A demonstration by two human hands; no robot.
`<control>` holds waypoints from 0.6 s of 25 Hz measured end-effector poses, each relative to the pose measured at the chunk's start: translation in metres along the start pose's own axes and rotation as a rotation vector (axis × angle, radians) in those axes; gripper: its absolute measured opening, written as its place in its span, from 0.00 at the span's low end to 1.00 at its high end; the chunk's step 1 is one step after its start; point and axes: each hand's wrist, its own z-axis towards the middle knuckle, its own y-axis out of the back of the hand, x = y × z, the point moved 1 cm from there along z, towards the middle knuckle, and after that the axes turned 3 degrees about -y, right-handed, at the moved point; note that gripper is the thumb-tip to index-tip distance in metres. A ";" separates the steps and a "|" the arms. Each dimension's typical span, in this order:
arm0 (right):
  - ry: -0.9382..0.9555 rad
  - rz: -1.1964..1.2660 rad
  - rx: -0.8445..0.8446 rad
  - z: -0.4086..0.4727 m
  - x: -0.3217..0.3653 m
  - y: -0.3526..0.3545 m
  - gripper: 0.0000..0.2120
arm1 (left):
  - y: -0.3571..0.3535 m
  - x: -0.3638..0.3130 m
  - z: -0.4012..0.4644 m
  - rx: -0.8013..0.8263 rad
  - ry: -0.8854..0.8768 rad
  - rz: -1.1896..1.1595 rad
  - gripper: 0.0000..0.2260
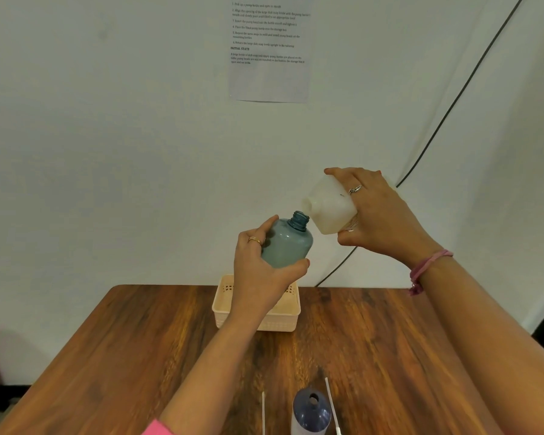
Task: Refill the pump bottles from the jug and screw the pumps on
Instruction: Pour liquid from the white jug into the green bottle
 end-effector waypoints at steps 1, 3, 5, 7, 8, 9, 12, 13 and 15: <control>0.001 -0.007 -0.002 0.000 0.001 0.001 0.47 | 0.000 0.000 0.000 0.001 0.001 -0.002 0.37; 0.003 -0.012 -0.007 0.000 0.001 0.002 0.47 | 0.000 0.000 -0.001 0.000 0.001 -0.005 0.37; 0.013 -0.022 -0.016 0.000 0.001 0.002 0.47 | 0.000 0.000 -0.001 -0.001 0.002 -0.005 0.37; 0.029 -0.033 -0.029 0.000 0.000 0.001 0.47 | -0.001 0.000 -0.001 -0.001 0.005 -0.010 0.37; 0.035 -0.036 -0.036 0.000 0.000 0.001 0.47 | -0.001 0.000 -0.001 -0.001 0.005 -0.015 0.37; 0.037 -0.039 -0.040 0.000 -0.001 0.001 0.47 | -0.002 0.000 -0.001 0.000 0.006 -0.019 0.37; 0.037 -0.043 -0.044 -0.001 -0.001 0.002 0.47 | -0.002 -0.001 -0.001 0.003 0.010 -0.034 0.36; 0.037 -0.045 -0.045 -0.001 -0.001 0.003 0.47 | -0.002 -0.001 -0.001 0.003 0.011 -0.038 0.36; 0.038 -0.046 -0.049 -0.001 0.000 0.004 0.47 | -0.002 -0.002 -0.001 0.003 0.011 -0.036 0.36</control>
